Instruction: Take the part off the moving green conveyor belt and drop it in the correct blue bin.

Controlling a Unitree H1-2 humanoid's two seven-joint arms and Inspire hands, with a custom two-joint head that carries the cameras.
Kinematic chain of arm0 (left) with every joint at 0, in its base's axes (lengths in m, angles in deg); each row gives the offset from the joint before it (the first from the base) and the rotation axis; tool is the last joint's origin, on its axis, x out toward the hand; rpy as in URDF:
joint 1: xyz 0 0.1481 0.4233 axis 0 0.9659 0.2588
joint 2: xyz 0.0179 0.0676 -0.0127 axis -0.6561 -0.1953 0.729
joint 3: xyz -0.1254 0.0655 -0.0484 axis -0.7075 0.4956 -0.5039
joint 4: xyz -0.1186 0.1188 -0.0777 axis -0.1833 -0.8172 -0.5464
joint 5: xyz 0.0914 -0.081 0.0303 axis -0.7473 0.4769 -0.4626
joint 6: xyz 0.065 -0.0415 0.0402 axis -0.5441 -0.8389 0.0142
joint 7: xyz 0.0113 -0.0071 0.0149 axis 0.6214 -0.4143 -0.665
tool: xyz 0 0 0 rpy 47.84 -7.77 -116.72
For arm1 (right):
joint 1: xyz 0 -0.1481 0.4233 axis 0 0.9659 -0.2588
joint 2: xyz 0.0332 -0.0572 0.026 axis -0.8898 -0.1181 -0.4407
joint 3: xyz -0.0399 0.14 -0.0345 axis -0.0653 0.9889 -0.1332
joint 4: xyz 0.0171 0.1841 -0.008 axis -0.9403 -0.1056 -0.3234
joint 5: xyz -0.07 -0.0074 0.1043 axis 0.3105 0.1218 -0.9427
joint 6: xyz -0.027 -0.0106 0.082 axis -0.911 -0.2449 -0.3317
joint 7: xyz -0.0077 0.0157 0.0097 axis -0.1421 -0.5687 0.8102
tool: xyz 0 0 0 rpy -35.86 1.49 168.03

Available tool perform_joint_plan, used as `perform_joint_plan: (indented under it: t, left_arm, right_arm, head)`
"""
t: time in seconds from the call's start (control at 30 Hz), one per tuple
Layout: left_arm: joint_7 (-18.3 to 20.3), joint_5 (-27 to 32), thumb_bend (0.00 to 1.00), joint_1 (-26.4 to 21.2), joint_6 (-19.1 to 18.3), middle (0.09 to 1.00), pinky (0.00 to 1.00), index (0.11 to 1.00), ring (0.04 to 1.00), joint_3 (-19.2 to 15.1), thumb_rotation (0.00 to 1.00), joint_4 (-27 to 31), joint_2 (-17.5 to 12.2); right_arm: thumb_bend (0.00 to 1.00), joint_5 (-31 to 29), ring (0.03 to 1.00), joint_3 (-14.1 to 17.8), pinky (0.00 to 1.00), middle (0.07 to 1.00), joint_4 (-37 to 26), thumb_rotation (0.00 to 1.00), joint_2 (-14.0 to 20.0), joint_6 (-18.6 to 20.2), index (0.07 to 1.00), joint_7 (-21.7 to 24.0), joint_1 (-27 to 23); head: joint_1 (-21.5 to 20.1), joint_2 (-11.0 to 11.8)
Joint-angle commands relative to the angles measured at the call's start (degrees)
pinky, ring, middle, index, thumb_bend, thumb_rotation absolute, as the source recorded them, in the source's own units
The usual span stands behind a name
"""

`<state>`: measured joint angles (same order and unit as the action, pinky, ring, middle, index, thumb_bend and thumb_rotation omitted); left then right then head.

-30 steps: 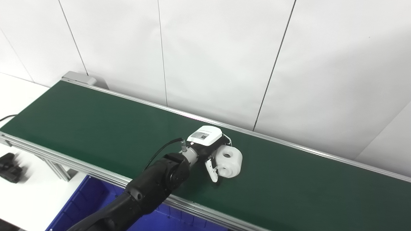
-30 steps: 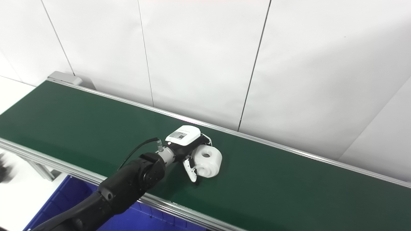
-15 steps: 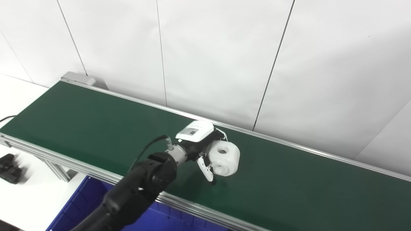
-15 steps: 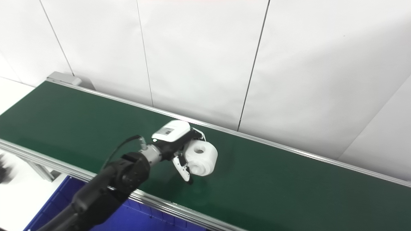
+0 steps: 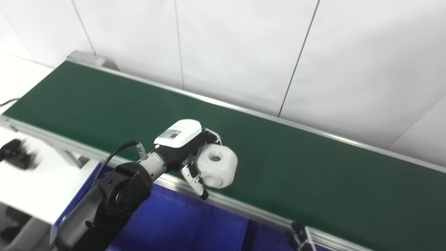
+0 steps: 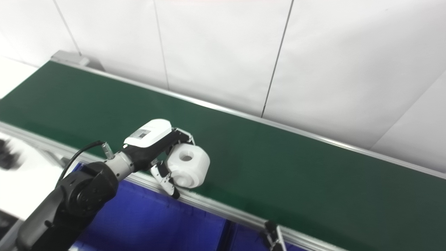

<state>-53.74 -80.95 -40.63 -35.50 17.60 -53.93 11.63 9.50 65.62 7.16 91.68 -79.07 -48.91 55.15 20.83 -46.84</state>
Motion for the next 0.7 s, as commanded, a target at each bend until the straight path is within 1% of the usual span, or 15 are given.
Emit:
perform_joint_plan:
  t: [0.0, 0.07, 0.1, 0.13, 0.17, 0.23, 0.3, 0.37, 0.43, 0.57, 0.67]
  left_arm:
    - [-0.95, -0.20, 0.52, 1.67, -0.39, 0.458, 0.36, 0.524, 0.432, -1.76, 0.00, 2.91, -0.68]
    - [-1.33, -0.11, 0.52, 4.49, 0.28, 0.462, 0.37, 0.521, 0.437, -2.67, 0.00, 3.81, -0.76]
    - [-1.50, 0.00, 0.52, 5.65, 0.72, 0.466, 0.37, 0.517, 0.447, -3.08, 0.00, 4.23, -0.78]
    - [-1.38, 0.15, 0.52, 6.59, 0.85, 0.468, 0.38, 0.515, 0.450, -3.42, 0.00, 4.84, -0.70]
    - [-1.05, 0.12, 0.52, 7.56, 0.67, 0.466, 0.37, 0.518, 0.444, -3.69, 0.00, 5.57, -0.55]
    - [-0.38, 0.28, 0.52, 9.07, -0.02, 0.461, 0.35, 0.520, 0.432, -4.02, 0.00, 7.09, 0.02]
    - [-0.24, 0.12, 0.52, 10.53, 0.03, 0.464, 0.37, 0.518, 0.446, -4.00, 0.00, 7.92, 0.46]
    - [0.17, -1.06, 0.52, 11.36, 0.43, 0.463, 0.37, 0.520, 0.450, -3.37, 0.00, 7.93, 0.75]
    - [1.20, -3.56, 0.52, 11.87, 0.83, 0.464, 0.38, 0.522, 0.458, -2.18, 0.00, 7.85, 0.67]
    - [3.04, -8.03, 0.52, 12.34, 1.33, 0.460, 0.36, 0.525, 0.451, 0.05, 0.00, 6.95, 0.84]
    - [3.56, -10.28, 0.52, 12.44, 1.40, 0.462, 0.36, 0.524, 0.457, 0.66, 0.00, 6.17, 1.03]
  right_arm:
    - [0.87, -1.16, 0.909, 0.37, 0.92, 0.959, -2.81, 0.99, 0.65, 0.89, 0.996, 0.90, 0.55]
    - [0.88, -1.61, 0.906, 0.89, 0.91, 0.957, -3.70, 0.98, 1.30, 1.41, 0.993, 1.31, 0.61]
    - [0.88, -1.71, 0.902, 1.12, 0.91, 0.954, -3.93, 0.98, 1.58, 1.58, 0.989, 1.46, 0.58]
    - [0.88, -1.95, 0.899, 1.37, 0.91, 0.951, -4.23, 0.98, 1.91, 1.84, 0.986, 1.62, 0.49]
    - [0.88, -2.26, 0.896, 1.57, 0.90, 0.948, -4.32, 0.98, 2.18, 2.02, 0.983, 1.83, 0.36]
    - [0.88, -3.02, 0.890, 2.09, 0.90, 0.945, -4.82, 0.97, 2.71, 2.60, 0.979, 2.36, 0.07]
    - [0.88, -3.63, 0.884, 2.50, 0.88, 0.941, -5.46, 0.96, 3.33, 3.28, 0.979, 2.83, -0.25]
    - [0.88, -3.99, 0.883, 2.77, 0.88, 0.942, -5.96, 0.95, 3.86, 3.65, 0.979, 3.13, -0.49]
    - [0.88, -4.13, 0.884, 2.91, 0.88, 0.945, -6.29, 0.95, 4.21, 3.86, 0.980, 3.27, -0.67]
    - [0.88, -3.96, 0.876, 3.18, 0.86, 0.946, -6.91, 0.94, 4.28, 4.62, 0.980, 3.37, -0.76]
    - [0.88, -4.01, 0.873, 3.19, 0.85, 0.944, -6.91, 0.93, 4.24, 4.81, 0.979, 3.52, -0.79]
  head:
    - [0.57, -0.42]
    - [2.23, -1.44]
    - [2.23, -1.44]
    - [3.33, -2.12]
    - [3.33, -2.12]
    - [4.62, -3.18]
    - [5.33, -3.97]
    - [5.97, -4.78]
    - [6.22, -4.97]
    - [6.17, -4.93]
    - [5.73, -4.93]
